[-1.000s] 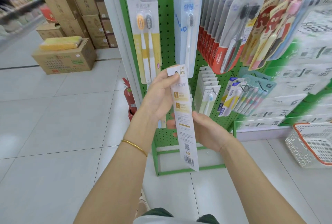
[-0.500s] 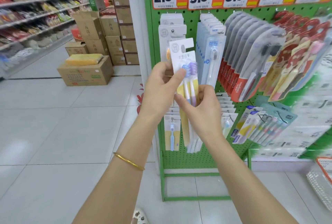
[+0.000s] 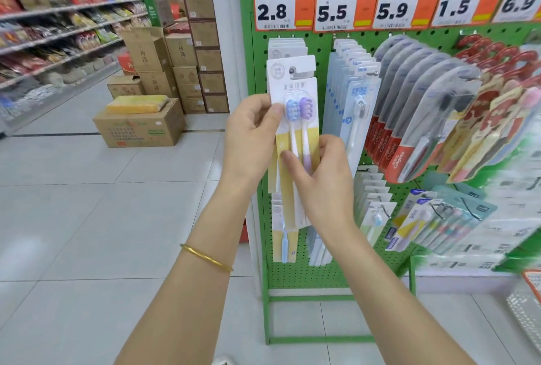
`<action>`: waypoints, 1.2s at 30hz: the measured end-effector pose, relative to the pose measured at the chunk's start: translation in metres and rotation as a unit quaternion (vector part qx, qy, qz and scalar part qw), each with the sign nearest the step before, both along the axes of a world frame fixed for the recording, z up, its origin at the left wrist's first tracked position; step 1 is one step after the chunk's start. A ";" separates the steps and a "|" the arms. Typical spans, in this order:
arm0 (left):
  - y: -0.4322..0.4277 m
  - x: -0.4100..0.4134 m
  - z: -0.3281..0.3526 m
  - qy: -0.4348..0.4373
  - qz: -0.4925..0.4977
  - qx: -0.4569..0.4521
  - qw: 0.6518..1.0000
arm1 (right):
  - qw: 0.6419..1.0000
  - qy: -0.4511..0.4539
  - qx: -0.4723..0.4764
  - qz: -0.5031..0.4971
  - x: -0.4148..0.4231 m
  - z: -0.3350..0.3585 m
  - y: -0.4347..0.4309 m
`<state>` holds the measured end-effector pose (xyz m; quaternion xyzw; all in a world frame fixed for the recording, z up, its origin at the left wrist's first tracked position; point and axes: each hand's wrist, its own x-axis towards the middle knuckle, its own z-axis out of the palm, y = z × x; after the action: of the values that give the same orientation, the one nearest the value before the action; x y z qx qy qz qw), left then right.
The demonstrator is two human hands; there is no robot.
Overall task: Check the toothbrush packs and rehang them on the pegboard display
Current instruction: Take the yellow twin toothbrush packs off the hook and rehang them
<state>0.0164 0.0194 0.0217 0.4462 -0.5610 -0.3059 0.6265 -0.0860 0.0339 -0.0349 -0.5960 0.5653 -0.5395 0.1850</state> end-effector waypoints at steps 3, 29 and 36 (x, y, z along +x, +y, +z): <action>-0.006 0.000 -0.002 -0.006 0.018 0.002 1.000 | 1.000 0.007 0.003 -0.003 0.002 -0.001 -0.005; -0.050 0.008 -0.007 -0.036 0.074 0.032 0.996 | 0.999 0.036 -0.009 -0.037 0.017 -0.012 -0.060; -0.056 0.018 -0.003 0.011 0.091 0.041 0.995 | 0.996 0.069 -0.018 -0.053 0.016 -0.014 -0.060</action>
<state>0.0348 -0.0364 0.0184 0.5173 -0.4983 -0.2749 0.6392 -0.0704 -0.0265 -0.0492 -0.6039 0.5980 -0.5162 0.1060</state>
